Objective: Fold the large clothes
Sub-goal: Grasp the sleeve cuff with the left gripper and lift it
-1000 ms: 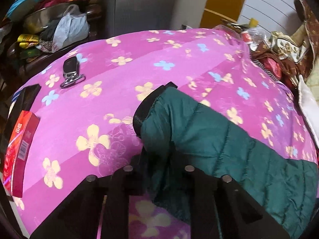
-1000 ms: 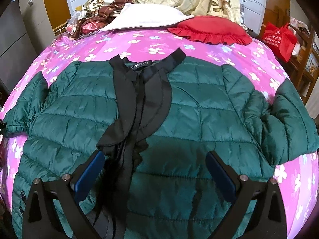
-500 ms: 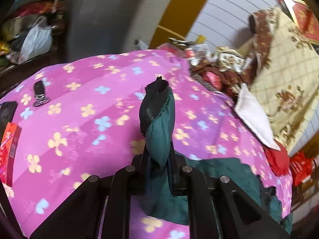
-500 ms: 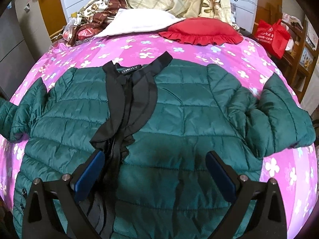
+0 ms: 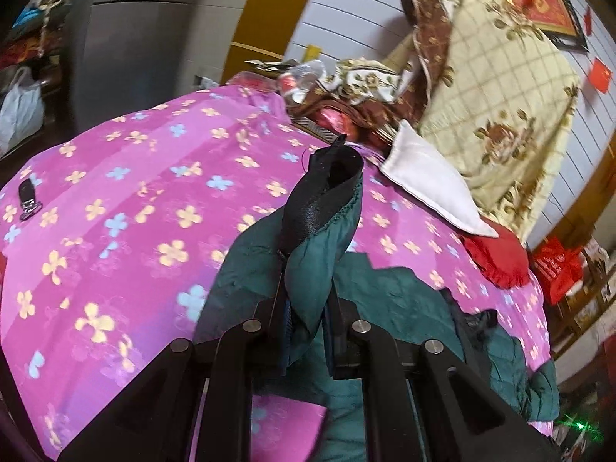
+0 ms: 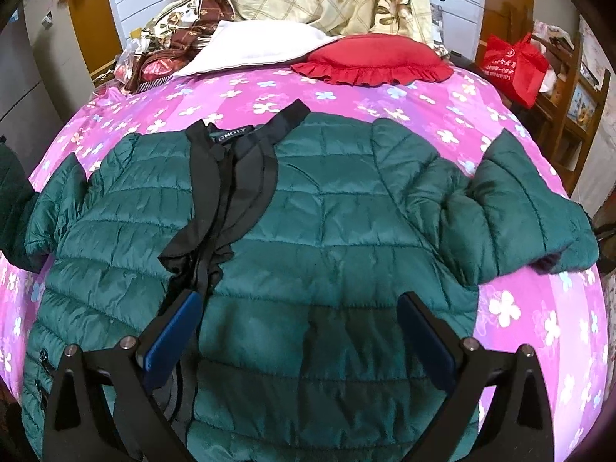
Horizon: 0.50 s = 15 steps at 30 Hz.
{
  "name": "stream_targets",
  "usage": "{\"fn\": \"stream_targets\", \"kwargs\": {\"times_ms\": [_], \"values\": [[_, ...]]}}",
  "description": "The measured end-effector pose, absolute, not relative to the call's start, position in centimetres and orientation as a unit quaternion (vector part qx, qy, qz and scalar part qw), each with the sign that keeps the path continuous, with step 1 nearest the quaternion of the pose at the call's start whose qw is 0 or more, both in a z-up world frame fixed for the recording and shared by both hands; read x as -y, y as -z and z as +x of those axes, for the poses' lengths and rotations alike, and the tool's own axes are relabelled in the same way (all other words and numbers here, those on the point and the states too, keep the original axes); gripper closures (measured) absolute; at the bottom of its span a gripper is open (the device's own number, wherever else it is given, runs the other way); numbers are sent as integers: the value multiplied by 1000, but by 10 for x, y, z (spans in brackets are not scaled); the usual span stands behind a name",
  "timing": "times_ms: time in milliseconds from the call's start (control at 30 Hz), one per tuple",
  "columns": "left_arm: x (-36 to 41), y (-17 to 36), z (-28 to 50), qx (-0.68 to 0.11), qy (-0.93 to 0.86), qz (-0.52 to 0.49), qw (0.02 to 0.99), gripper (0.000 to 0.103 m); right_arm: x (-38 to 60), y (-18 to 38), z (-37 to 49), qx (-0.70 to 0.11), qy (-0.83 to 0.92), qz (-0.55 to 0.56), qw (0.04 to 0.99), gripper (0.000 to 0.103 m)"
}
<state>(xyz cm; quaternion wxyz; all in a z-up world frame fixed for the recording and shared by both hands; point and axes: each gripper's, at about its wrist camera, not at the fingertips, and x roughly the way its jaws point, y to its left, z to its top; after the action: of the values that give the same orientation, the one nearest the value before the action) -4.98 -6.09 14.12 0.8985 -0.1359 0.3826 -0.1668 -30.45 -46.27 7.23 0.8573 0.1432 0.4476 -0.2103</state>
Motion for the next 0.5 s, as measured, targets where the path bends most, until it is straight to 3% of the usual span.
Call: {"fn": "stream_targets", "kwargs": {"times_ms": [500], "values": [[126, -158, -83, -378, 207, -82, 898, 103, 472, -69, -319, -447, 220, 154, 853, 0]]}}
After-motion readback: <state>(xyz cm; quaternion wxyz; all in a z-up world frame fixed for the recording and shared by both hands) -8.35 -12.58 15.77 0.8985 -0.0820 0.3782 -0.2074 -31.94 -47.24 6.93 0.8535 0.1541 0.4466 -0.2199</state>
